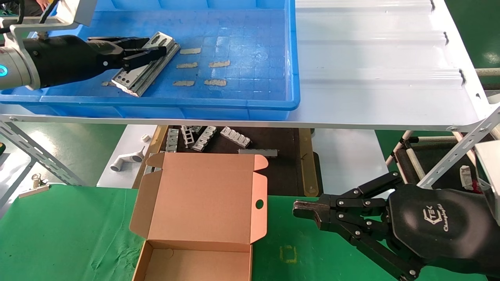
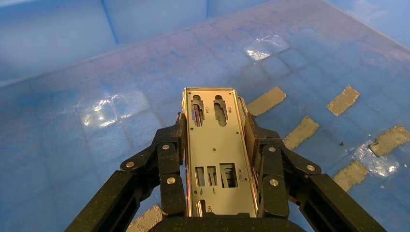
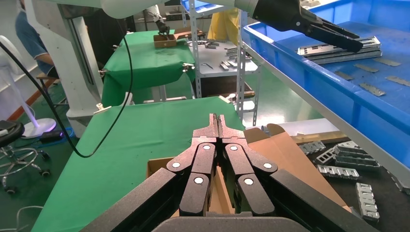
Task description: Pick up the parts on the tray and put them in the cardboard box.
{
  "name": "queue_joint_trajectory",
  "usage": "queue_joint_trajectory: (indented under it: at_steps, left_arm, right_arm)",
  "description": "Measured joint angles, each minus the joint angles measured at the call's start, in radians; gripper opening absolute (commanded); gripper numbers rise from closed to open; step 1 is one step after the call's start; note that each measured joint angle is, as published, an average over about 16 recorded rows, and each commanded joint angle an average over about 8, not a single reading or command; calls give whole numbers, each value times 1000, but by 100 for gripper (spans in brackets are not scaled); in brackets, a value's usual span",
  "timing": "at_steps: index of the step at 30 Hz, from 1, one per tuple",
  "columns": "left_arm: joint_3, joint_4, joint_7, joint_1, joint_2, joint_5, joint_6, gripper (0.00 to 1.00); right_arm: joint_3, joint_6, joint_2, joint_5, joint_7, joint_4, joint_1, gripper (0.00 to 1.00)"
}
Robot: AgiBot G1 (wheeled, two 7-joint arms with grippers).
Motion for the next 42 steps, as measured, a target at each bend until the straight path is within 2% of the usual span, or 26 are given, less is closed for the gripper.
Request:
queue_joint_trajectory:
  at_steps: [25, 33, 42]
  left_arm:
    - [-38, -94, 0, 10, -34, -63, 34, 0]
    - [-73, -168, 29, 19, -80, -135, 119, 0]
    - [-110, -294, 62, 47, -160, -243, 290, 0]
  right_arm:
    - [0, 0, 0, 0, 0, 0, 0, 0]
    - [0, 0, 0, 0, 0, 0, 0, 0]
    - [-1, 0, 0, 0, 0, 0, 0, 0]
